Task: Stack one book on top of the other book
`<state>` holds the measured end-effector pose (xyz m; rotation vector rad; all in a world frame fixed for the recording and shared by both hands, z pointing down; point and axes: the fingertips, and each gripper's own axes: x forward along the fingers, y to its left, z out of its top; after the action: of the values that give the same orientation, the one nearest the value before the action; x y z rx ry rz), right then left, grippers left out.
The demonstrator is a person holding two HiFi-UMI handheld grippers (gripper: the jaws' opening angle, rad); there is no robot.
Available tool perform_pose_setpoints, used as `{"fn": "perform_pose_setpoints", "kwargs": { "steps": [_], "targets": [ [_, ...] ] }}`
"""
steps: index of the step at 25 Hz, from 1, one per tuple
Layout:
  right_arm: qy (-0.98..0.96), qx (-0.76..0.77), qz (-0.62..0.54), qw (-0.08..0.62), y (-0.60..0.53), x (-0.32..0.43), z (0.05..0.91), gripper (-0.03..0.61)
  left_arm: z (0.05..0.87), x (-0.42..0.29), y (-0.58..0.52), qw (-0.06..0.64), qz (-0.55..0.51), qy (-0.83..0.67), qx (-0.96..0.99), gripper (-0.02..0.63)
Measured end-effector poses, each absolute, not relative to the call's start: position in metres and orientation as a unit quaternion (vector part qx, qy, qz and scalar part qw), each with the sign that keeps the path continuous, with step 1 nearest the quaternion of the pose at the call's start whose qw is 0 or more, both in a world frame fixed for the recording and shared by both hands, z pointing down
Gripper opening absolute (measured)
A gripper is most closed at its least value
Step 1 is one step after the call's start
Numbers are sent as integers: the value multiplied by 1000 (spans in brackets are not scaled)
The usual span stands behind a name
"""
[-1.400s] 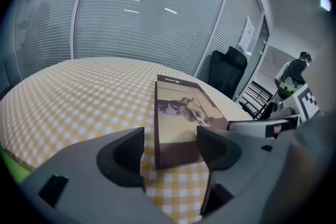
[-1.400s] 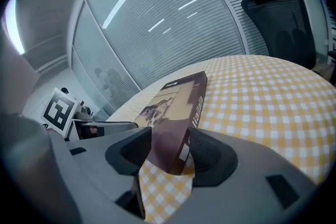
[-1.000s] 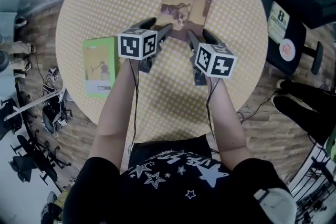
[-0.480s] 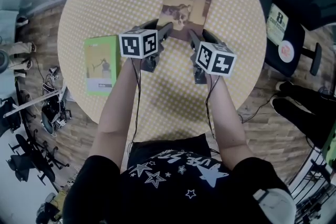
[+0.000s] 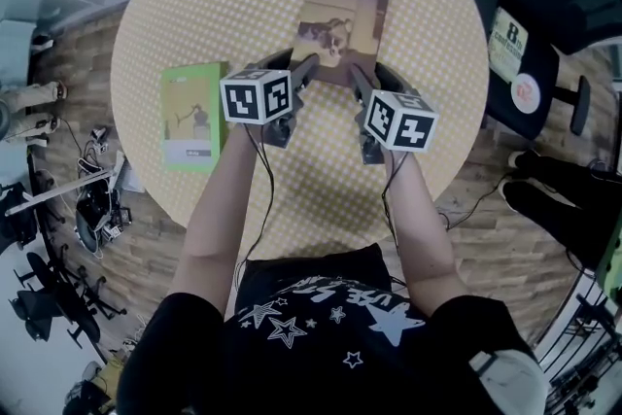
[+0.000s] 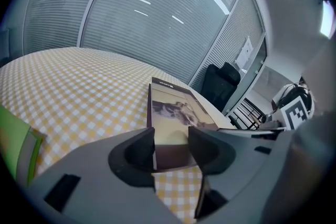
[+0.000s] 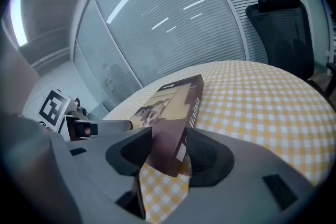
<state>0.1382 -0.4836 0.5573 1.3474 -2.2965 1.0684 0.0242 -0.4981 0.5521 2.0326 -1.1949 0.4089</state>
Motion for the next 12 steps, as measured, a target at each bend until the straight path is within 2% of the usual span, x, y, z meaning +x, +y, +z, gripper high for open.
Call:
{"fn": "perform_pose_setpoints", "kwargs": {
  "steps": [12],
  "targets": [
    [-811,480,316,109,-443,126,495,209,487,13,-456,311,124,-453,826,192]
  ]
}}
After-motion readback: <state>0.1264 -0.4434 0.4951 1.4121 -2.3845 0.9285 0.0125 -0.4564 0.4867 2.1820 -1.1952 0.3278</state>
